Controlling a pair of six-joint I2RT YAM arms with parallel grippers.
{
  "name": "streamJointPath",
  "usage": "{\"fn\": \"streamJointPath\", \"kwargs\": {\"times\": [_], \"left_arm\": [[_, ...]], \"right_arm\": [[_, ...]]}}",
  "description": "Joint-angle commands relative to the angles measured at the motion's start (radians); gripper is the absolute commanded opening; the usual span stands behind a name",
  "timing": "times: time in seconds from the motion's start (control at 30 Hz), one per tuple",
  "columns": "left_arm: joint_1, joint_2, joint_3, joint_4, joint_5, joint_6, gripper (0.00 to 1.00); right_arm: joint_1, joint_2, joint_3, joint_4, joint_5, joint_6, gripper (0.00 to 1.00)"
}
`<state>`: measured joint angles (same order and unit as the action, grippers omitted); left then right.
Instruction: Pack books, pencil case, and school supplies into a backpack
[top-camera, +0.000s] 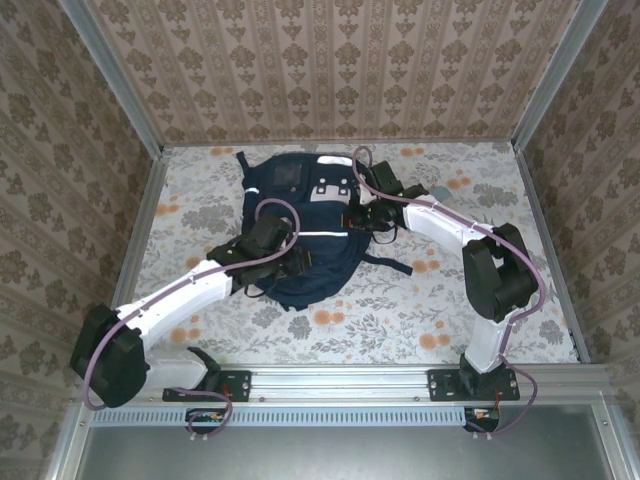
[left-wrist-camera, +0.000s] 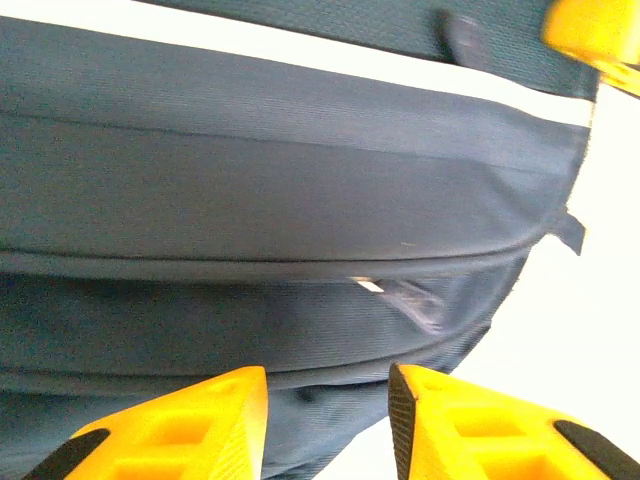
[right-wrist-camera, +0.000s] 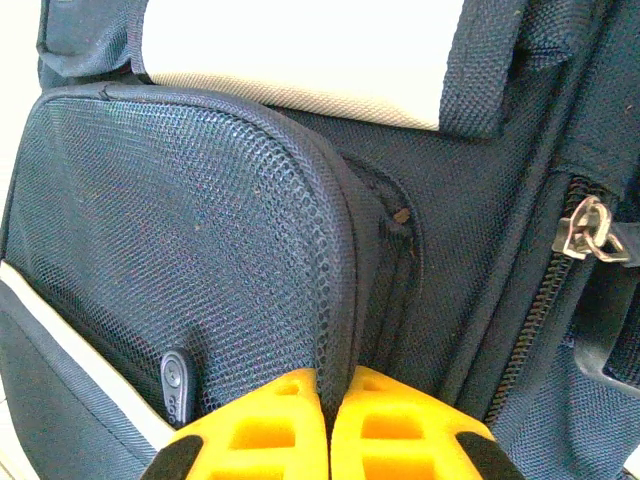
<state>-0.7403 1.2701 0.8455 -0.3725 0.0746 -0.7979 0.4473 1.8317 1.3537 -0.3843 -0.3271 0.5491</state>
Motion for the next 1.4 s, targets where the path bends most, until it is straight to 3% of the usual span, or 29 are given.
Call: {"fn": "streamJointPath", "kwargs": {"times": [0.0,0.2,0.4,0.6,0.8,1.13,1.37], "left_arm": [[-0.034,0.031,0.023,0.091,0.046,-0.038,0.41],[-0.083,0.110,0.065,0.082,0.024,-0.076,0.46],[-0.088,0.136,0.090,0.020,-0.102,-0.133,0.50],[-0.088,0.176,0.130,-0.050,-0.173,-0.196,0.48],[-0.088,0.216,0.155,-0.104,-0.190,-0.231,0.38],[-0.084,0.185,0.151,-0.189,-0.273,-0.208,0.00],[-0.007,0.114,0.080,-0.256,-0.330,-0.152,0.00]], "right_arm": [[-0.004,-0.059,0.023,0.018,-0.077,0.013,0.02],[-0.004,-0.069,0.022,0.062,-0.145,0.057,0.02],[-0.004,-0.087,0.007,0.079,-0.169,0.064,0.01],[-0.004,-0.105,-0.007,0.091,-0.185,0.066,0.01],[-0.004,-0.121,-0.016,0.098,-0.186,0.065,0.00],[-0.004,-0.126,-0.020,0.056,-0.101,0.042,0.00],[-0.023,-0.134,-0.037,0.006,0.018,0.014,0.00]]}}
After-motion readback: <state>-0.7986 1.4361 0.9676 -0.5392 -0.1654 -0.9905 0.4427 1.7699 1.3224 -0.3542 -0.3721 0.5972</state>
